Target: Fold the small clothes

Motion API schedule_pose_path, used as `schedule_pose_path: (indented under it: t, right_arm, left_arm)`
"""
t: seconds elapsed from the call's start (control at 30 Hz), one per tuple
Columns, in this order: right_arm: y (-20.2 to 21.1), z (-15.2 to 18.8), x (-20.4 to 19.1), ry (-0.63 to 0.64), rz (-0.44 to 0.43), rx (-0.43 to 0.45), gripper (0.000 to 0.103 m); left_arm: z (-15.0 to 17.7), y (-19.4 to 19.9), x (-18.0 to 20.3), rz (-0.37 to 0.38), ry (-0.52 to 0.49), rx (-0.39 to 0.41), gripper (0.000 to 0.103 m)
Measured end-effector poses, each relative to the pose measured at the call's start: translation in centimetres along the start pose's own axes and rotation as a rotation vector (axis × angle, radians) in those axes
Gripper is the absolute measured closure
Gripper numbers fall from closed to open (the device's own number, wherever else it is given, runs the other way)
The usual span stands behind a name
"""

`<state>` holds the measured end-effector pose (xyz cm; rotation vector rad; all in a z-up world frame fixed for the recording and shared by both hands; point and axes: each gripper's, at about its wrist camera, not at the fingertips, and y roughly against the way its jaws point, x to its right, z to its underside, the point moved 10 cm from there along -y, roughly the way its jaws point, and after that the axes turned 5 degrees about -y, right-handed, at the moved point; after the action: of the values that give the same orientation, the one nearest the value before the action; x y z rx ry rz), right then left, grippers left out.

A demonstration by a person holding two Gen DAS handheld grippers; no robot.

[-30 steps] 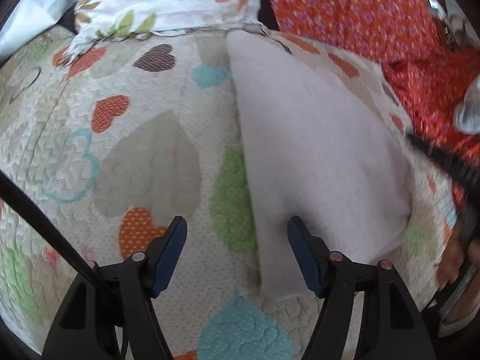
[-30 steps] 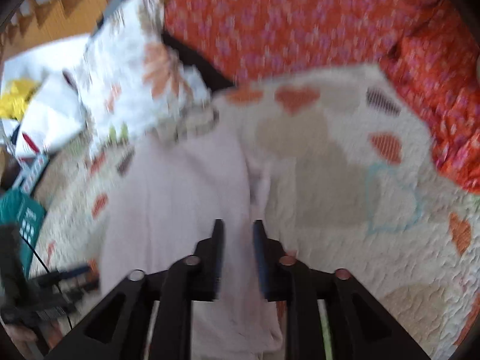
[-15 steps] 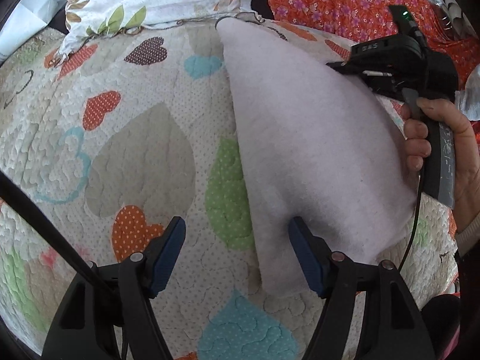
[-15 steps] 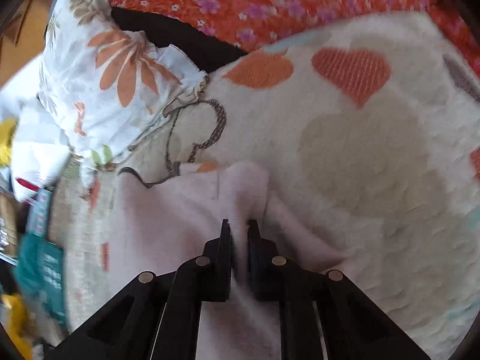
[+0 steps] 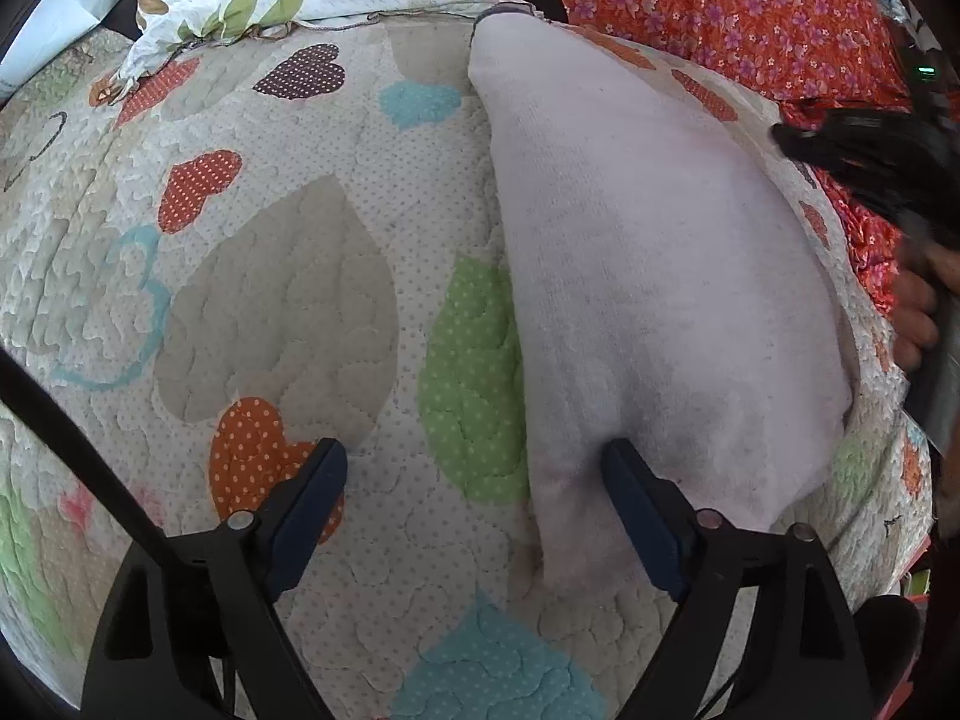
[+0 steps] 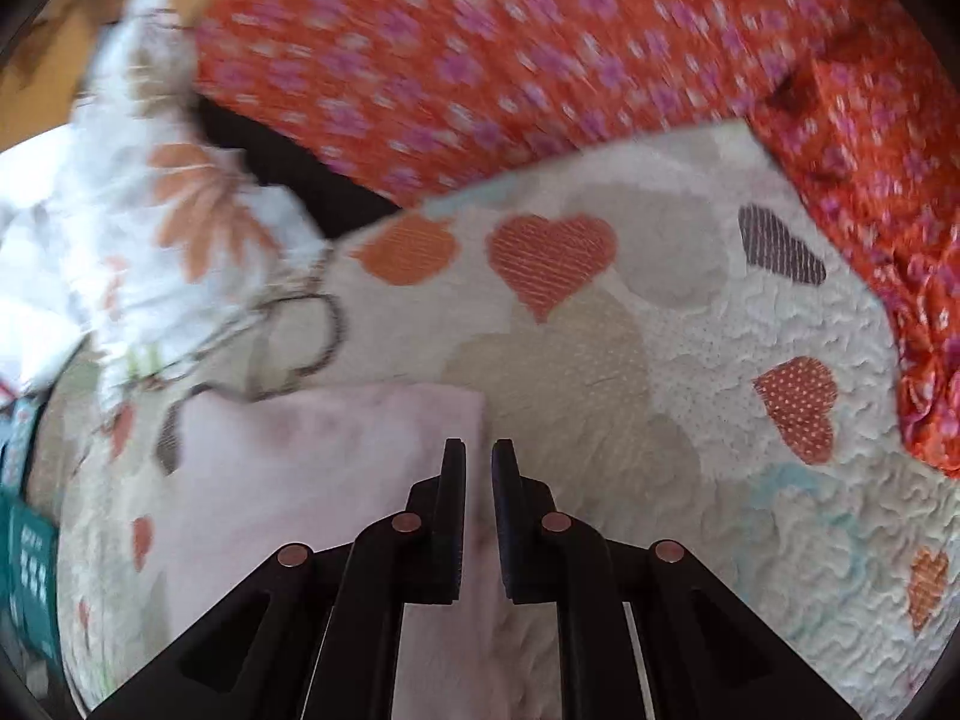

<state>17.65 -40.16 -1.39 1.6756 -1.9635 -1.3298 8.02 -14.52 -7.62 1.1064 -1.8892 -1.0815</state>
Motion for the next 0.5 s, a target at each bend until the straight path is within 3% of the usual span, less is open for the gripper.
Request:
schedule_pose_path:
  t: [0.13,0.27,0.3,0.4,0.5]
  right_arm:
    - [1.9,0.1,-5.1,0.105,-0.109,-0.005,0.093]
    - [-1.1,1.5,-12.6,0.159,-0.257,-0.159,0.093]
    - [-2.9,2.3,-14.2,0.183,-0.252,-0.211,0.093]
    - [-8.9,3.9,-16.0,0.229,-0.114,-0.309,0.093]
    - [-12.8,2.8,-16.4,0.211,-0.048,-0.282,0.094]
  left_arm:
    - [-0.1,-0.4,-0.1,-0.004,0.042,-0.004,0.011]
    - [-0.2,-0.3,0.1,-0.027,0.041,0.006,0.011]
    - [-0.2,-0.2,0.2,-0.03,0.04,0.008,0.011]
    - [-0.1,-0.2,0.2,-0.027,0.037,0.008,0.011]
    - [0.0,-0.2,0.2,-0.022,0.034,0.011,0.01]
